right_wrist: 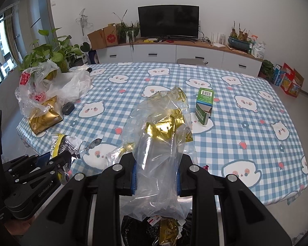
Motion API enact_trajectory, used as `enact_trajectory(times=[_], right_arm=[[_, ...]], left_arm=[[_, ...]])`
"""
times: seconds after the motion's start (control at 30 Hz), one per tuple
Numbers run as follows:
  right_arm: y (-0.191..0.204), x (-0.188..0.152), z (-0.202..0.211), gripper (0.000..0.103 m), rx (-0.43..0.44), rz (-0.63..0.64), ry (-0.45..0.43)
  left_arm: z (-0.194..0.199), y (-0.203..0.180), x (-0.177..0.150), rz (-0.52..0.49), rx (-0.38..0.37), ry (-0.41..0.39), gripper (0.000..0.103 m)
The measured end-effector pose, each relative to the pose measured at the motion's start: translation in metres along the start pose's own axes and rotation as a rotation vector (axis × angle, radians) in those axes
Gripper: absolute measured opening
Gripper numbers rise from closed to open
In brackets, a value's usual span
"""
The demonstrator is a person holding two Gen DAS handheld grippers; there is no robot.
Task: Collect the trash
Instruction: 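Carry the snack packet and plastic bag down over the trash bin with both tools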
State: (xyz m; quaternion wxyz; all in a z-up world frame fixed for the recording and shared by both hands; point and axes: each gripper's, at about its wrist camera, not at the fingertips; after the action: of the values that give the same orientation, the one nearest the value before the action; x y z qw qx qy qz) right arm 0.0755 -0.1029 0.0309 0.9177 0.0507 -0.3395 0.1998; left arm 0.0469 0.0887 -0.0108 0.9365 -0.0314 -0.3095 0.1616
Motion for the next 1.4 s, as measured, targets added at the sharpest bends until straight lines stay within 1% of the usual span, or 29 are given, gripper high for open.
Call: enact_trajectory(times=[0.27, 0.6, 0.77, 0.93, 1.13, 1.23, 1.27, 1.4], right_arm=[[0.007, -0.022, 0.018, 0.025, -0.002, 0.014, 0.004], [0.010, -0.051, 0.041, 0.025, -0.024, 0.029, 0.001], [0.013, -0.067, 0.050, 0.025, -0.033, 0.035, 0.007], [0.012, -0.089, 0.060, 0.025, -0.029, 0.014, 0.002], [0.013, -0.125, 0.052, 0.025, -0.015, -0.015, 0.051], [0.015, -0.143, 0.046, 0.025, -0.020, -0.014, 0.078], [0.017, -0.149, 0.043, 0.025, -0.021, -0.013, 0.087], [0.022, -0.169, 0.030, 0.025, -0.026, 0.002, 0.127]], left_arm=[[0.015, 0.001, -0.032, -0.007, -0.013, 0.017, 0.024], [0.030, 0.012, -0.066, 0.004, -0.027, 0.034, 0.024], [0.029, 0.022, -0.085, 0.033, -0.021, 0.047, 0.024], [0.030, 0.026, -0.109, 0.022, -0.026, 0.060, 0.024], [0.019, 0.034, -0.138, 0.027, -0.009, 0.084, 0.024], [0.005, 0.039, -0.155, 0.030, 0.005, 0.129, 0.024], [0.003, 0.040, -0.158, 0.031, 0.003, 0.140, 0.024], [-0.002, 0.041, -0.167, 0.026, 0.019, 0.143, 0.024]])
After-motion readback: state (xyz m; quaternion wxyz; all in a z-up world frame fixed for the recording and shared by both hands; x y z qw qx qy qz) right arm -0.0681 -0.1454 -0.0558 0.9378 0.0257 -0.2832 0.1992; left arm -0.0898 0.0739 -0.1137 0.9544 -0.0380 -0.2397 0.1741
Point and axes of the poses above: each gripper's, at about its wrist camera, not at the fingertips, and z roughly against the way its jaws point, y to its left, x to its top, and after that the axes turned 10 degrees about z, right-handed
